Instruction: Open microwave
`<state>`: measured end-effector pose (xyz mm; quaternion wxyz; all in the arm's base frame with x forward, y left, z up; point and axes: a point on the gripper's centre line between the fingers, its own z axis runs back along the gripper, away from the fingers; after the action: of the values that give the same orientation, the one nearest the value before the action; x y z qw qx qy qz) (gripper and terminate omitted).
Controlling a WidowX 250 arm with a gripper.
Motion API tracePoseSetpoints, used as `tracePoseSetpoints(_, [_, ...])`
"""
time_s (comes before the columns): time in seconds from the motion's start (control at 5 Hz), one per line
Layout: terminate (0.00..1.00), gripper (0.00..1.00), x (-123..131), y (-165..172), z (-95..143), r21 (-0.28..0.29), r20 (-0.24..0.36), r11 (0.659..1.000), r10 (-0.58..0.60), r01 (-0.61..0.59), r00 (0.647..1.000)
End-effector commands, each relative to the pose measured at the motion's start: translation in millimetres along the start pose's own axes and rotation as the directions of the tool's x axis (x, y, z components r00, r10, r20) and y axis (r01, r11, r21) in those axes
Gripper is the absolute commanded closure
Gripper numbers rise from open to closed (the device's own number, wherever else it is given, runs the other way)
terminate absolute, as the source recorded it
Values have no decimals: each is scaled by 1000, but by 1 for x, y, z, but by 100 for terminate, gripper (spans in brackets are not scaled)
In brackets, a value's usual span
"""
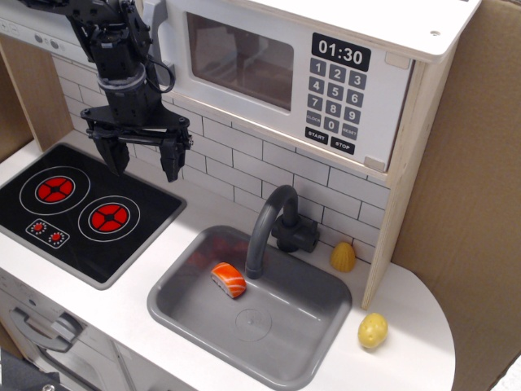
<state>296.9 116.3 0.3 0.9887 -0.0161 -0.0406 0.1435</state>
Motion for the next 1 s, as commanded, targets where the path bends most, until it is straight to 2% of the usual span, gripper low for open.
tracePoseSetpoints(0.0, [0,0,0,0,0,0,0,1000,0,0,1000])
tracePoseSetpoints(0.2, [0,0,13,16,37,-55,4,997,-59,60,998])
tracePoseSetpoints(0.4, [0,0,30,20,68,-48,73,992,-113,117,991])
tracePoseSetpoints(0.6, [0,0,48,21,97,-20,170,992,-121,127,978])
tracePoseSetpoints(0.8, [0,0,64,25,122,-8,232,994,-102,107,967])
